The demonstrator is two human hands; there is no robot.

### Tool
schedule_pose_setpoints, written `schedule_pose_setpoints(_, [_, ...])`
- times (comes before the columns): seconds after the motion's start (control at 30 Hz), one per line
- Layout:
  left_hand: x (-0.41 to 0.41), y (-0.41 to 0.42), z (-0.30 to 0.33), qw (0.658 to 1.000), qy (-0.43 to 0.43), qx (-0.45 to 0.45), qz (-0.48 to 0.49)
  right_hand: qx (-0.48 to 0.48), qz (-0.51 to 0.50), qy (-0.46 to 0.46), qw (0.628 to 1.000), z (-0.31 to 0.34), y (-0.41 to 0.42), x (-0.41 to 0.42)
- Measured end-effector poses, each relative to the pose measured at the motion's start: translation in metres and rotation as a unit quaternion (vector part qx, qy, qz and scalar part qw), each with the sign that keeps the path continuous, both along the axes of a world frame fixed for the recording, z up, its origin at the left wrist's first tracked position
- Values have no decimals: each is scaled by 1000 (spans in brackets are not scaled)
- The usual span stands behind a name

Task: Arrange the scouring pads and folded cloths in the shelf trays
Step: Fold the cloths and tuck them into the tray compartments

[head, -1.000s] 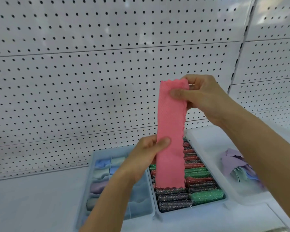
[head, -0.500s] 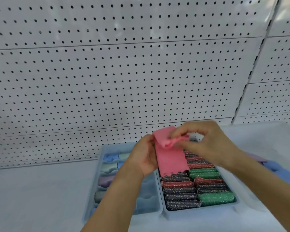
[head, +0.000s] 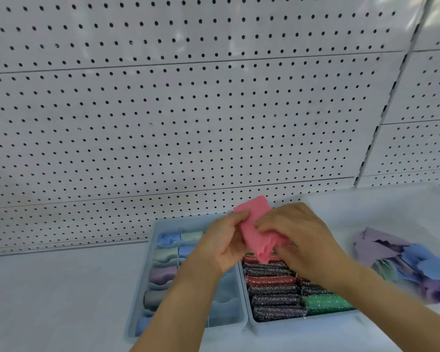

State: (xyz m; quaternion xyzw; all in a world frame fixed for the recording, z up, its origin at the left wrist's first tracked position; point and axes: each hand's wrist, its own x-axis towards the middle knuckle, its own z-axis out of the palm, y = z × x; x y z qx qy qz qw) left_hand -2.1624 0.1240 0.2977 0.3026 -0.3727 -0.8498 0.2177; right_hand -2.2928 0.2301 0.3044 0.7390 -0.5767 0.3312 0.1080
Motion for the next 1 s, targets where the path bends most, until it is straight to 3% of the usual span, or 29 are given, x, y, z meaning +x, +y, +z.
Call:
schedule_pose_setpoints(0.03, [0,1,-3,999,-7,-51,-16,16,-17,-117,993,7,1,4])
schedule_pose_setpoints(0.1, [4,4,-4,990,-29,-137,-24,77,-21,-357,931,19,-1,8])
schedule_pose_setpoints(0.2, [10,11,-1,981,13,-186,-55,114,-6,-549,828,27,-9,-2])
schedule_pose_setpoints(0.27, [11,18,3,969,-5,-239,-55,151,9,-581,799,26,-13,-5])
schedule_pose_setpoints(0.4, [5,25,3,937,-57,-344,11,173,33,-598,782,19,-18,1])
schedule_pose_setpoints(0.5, [5,26,6,930,-22,-359,72,175,109,-689,695,13,-21,2])
schedule_pose_setpoints(0.57, [6,25,7,912,-30,-391,120,223,129,-708,657,8,-18,6])
schedule_pose_setpoints(0.67, [8,23,8,897,-49,-409,161,269,94,-691,665,5,-16,15])
schedule_pose_setpoints(0.8, [17,18,9,918,-13,-375,130,196,60,-687,697,8,-17,17])
schedule_pose_setpoints(1.0, [38,11,19,940,50,-334,48,136,114,-659,731,11,-16,18])
